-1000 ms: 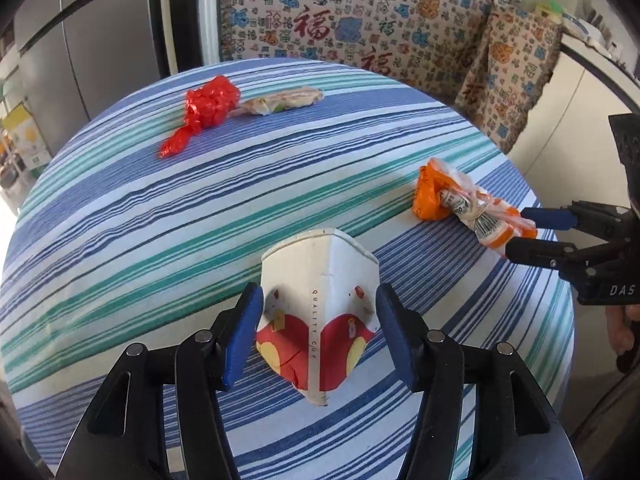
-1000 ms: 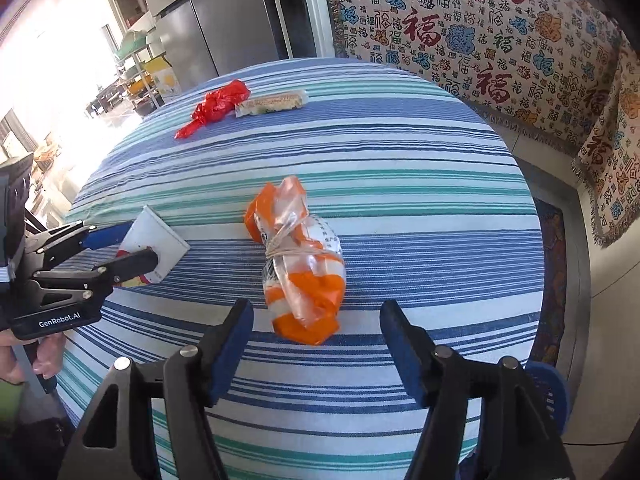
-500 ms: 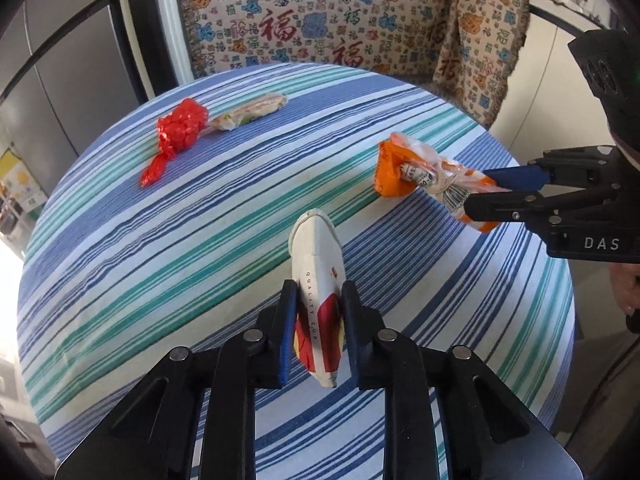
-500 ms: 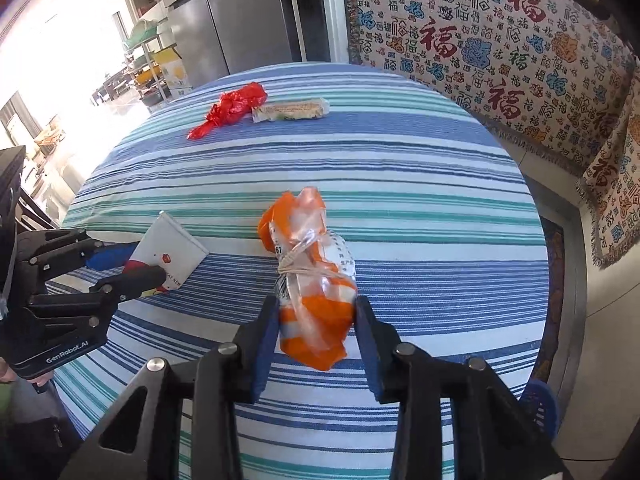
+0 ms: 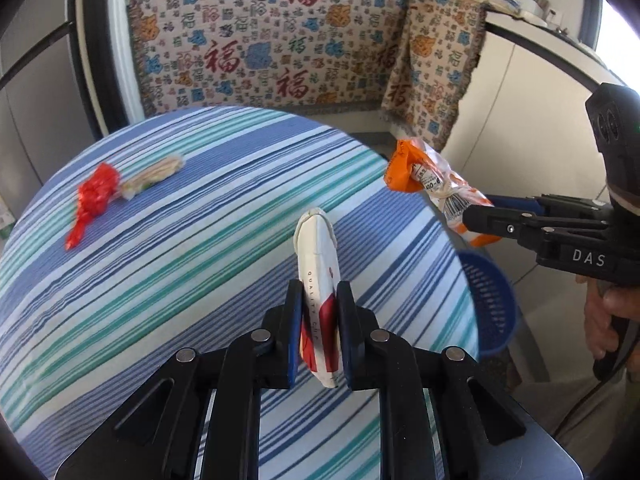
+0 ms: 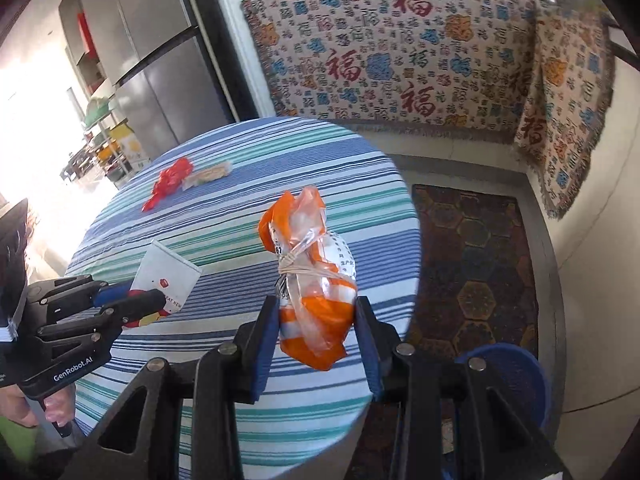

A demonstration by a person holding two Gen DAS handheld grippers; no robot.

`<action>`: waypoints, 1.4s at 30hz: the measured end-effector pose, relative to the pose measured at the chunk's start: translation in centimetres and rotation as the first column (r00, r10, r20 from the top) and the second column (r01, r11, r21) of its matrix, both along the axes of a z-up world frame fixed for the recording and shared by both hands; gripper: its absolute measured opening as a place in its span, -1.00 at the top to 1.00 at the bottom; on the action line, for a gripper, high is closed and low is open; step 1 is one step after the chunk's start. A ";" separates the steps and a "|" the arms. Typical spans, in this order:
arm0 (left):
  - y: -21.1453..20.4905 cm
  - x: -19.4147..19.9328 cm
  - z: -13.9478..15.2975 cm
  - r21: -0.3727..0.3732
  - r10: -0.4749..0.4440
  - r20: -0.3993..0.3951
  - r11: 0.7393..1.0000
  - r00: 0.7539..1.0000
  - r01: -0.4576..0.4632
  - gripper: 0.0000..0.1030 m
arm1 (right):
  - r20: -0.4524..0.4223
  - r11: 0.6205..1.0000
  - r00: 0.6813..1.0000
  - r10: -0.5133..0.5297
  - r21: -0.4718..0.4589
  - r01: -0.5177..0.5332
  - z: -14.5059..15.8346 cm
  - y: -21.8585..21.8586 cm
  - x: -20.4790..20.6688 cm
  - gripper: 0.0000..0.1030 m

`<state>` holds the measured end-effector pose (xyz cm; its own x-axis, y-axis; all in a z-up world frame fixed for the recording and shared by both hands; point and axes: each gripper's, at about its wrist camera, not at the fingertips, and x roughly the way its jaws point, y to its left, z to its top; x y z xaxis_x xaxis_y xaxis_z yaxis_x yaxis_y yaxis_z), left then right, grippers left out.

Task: Collect trash
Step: 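Carry the paper cup and orange bag over the blue wastebasket with both tools, then open both tools to drop the cup and orange bag into the wastebasket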

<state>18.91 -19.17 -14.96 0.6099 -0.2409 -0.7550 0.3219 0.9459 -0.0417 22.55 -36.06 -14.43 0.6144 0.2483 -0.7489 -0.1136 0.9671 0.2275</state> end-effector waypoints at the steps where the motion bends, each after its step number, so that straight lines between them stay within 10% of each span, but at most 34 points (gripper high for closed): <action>1: -1.4 0.2 0.1 -0.006 -0.020 0.000 1.000 1.000 0.020 0.71 | 0.000 1.000 1.000 -0.029 0.005 0.029 0.1 -1.3 -0.3 0.26; 19: -23.8 2.4 -4.1 -0.074 -0.316 -0.123 0.948 0.941 0.309 0.65 | -0.224 0.876 0.856 -0.466 0.024 0.483 -7.1 -21.1 -7.4 0.24; 42: -28.9 3.7 -8.9 -0.047 -0.344 -0.183 0.939 0.921 0.342 0.42 | -0.276 0.831 0.813 -0.513 0.078 0.550 -9.8 -25.6 -7.8 0.19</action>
